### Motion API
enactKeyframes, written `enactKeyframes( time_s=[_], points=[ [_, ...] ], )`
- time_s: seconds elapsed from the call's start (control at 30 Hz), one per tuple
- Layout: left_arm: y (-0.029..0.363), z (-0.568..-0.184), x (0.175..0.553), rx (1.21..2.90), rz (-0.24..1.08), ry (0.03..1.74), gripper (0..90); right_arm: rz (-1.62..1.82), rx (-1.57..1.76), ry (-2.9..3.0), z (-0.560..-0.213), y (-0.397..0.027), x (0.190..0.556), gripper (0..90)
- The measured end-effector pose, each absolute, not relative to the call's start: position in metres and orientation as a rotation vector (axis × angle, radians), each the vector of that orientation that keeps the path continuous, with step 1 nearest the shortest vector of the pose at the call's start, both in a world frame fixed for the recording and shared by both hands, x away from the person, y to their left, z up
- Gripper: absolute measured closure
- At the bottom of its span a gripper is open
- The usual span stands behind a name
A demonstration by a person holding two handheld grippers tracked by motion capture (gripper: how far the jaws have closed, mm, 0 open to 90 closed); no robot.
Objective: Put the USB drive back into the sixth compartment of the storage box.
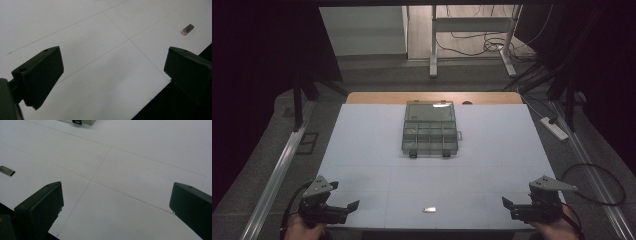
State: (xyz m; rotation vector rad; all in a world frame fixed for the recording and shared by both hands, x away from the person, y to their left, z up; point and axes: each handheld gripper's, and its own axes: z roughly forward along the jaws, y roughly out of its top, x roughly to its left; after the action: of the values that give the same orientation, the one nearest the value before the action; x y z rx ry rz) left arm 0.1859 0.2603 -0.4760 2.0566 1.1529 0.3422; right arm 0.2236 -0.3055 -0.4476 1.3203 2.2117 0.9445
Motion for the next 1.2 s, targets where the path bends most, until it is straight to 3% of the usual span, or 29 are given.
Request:
enactKeyframes(
  time_s=[1.2],
  points=[
    [0.262,-0.477,0.187,2.051,0.308,1.134,3.5,0.927,1.161,2.318,-0.448,-0.288,0.223,0.0]
  ],
)
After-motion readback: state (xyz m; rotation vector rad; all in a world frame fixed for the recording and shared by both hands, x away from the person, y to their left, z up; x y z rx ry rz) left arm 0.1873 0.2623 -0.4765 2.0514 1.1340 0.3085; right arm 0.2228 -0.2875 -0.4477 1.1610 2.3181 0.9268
